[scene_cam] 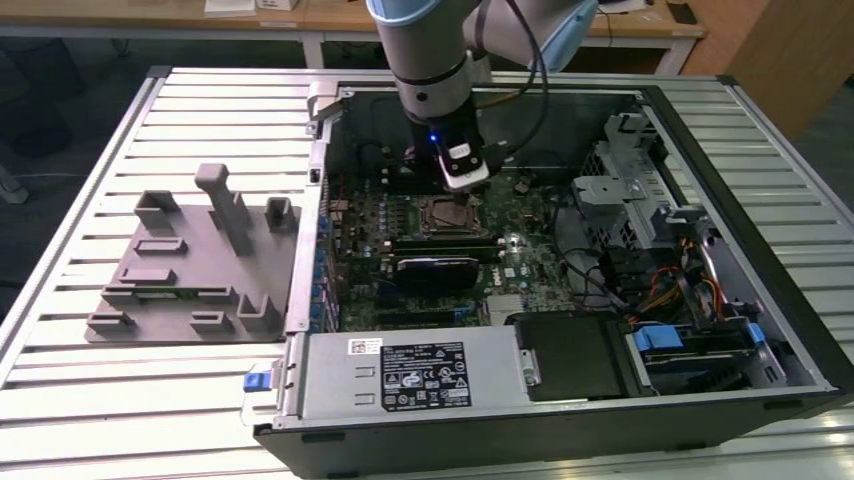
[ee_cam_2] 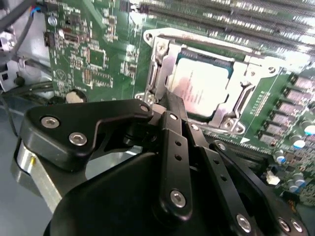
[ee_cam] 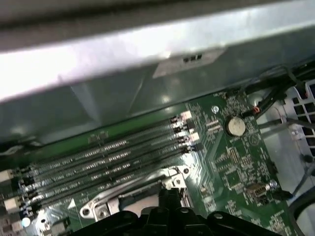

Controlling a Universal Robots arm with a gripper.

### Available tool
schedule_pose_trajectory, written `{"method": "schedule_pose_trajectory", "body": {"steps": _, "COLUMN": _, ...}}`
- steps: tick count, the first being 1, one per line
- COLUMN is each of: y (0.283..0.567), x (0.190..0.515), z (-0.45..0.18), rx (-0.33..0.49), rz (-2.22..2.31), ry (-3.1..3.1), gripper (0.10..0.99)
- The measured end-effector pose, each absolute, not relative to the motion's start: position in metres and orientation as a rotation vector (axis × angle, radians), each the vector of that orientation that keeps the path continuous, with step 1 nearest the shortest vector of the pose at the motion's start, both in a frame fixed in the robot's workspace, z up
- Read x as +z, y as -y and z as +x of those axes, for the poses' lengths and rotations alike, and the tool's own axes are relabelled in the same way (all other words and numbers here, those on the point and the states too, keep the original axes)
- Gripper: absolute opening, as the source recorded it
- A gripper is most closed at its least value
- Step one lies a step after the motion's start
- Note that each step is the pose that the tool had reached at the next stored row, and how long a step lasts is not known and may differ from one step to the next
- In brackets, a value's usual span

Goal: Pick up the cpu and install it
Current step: 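Install the first cpu locking lever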

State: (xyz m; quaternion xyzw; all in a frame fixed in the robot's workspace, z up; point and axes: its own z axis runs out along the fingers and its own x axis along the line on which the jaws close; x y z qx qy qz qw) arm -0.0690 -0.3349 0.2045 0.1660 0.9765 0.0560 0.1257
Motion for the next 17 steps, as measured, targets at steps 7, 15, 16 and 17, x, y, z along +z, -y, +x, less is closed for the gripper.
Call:
{"method": "schedule_pose_trajectory", "body": {"steps": 7, "y": 0.3385, "x": 0.2045, "z": -0.0687, "rx": 0.099, "rz": 0.478, "ry": -2.84, "gripper": 0.106}}
{"method": "schedule_pose_trajectory", "body": {"steps": 15, "y": 0.3401, "x": 0.2043, "z": -0.0671, "rx": 0.057, "rz": 0.49, "ry": -2.92, "gripper": 0.106}}
{"method": "schedule_pose_trajectory", "body": {"steps": 16, "y": 0.3401, "x": 0.2043, "z": -0.067, "rx": 0.055, "rz": 0.491, "ry": -2.926, "gripper": 0.106}}
{"method": "schedule_pose_trajectory", "body": {"steps": 17, "y": 0.3401, "x": 0.2043, "z": -0.0669, "rx": 0.052, "rz": 0.493, "ry": -2.938, "gripper": 0.106}}
